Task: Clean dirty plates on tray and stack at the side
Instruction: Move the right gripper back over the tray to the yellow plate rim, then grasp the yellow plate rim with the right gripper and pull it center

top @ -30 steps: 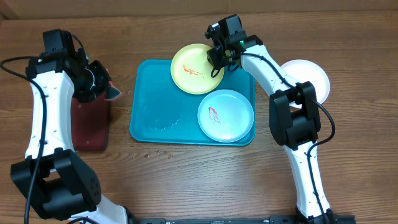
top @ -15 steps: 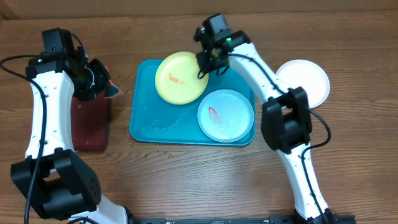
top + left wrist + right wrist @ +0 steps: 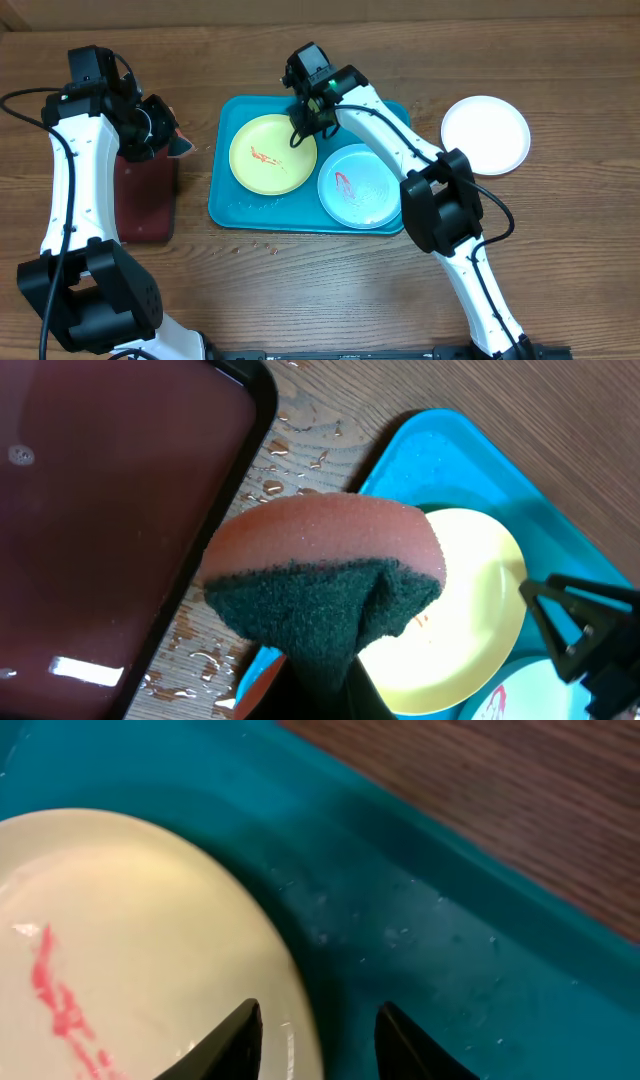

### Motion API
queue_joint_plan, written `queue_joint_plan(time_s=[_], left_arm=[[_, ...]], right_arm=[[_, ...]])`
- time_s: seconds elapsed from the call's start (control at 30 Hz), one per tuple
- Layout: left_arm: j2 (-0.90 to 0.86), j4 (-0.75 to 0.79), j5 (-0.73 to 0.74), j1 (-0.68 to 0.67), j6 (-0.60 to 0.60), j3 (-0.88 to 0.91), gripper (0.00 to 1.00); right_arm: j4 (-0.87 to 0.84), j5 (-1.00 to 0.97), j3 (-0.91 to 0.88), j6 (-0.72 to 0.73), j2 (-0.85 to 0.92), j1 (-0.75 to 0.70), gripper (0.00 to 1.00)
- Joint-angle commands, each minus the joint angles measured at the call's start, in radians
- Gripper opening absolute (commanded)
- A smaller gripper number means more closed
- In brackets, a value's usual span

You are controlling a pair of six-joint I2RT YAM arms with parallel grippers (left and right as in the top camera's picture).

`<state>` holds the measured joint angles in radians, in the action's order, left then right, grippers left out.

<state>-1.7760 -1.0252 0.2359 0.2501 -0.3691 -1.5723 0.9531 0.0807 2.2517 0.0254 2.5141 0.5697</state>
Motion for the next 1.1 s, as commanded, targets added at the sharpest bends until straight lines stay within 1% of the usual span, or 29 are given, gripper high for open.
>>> queue_joint_plan(time_s=[0.0,0.1,0.2,0.27,0.3,0.4,0.5,0.6,0.7,0.8,0.93,1.07], left_arm=[[0.002,-0.003,0.008,-0.002,0.026,-0.007,0.04],[0.002,-0.003,0.008,-0.002,0.026,-0.007,0.04],[0.002,-0.003,0.008,-0.002,0.028,-0.007,0.04],[0.002,-0.003,0.008,-0.002,0.034,-0.007,0.04],[0.002,-0.003,0.008,-0.002,0.034,-0.007,0.04],[0.002,-0.003,0.001,-0.002,0.033,-0.007,0.04],[0.001,-0.003,-0.038,-0.002,0.032,-0.007,0.04],[-0.002,-0.013,-0.116,0.0,0.01,-0.007,0.04],[-0.003,-0.017,-0.218,0.014,-0.033,-0.007,0.04],[-0.003,-0.012,-0.248,0.035,-0.035,-0.007,0.05],[-0.003,-0.007,-0.255,0.069,-0.034,-0.006,0.04],[-0.024,0.022,-0.343,0.095,-0.026,-0.006,0.04]], right_arm=[[-0.025,-0.011,0.011,-0.072,0.047,-0.016,0.38],[-0.034,0.023,0.01,-0.109,0.065,-0.015,0.38],[-0.037,0.026,0.01,-0.112,0.081,-0.012,0.37],[-0.04,0.026,0.006,-0.111,0.087,-0.01,0.33],[-0.04,0.026,0.006,-0.111,0.087,-0.01,0.3],[-0.04,0.026,0.006,-0.058,0.087,-0.007,0.15],[-0.027,0.03,0.006,0.06,0.087,-0.006,0.04],[0.011,0.079,0.006,0.168,0.085,-0.002,0.04],[0.058,0.127,0.007,0.333,0.085,0.005,0.04],[0.098,0.13,0.007,0.447,0.085,0.018,0.04],[0.127,0.125,0.007,0.451,0.085,0.031,0.04],[0.156,0.122,0.007,0.436,0.085,0.042,0.04]])
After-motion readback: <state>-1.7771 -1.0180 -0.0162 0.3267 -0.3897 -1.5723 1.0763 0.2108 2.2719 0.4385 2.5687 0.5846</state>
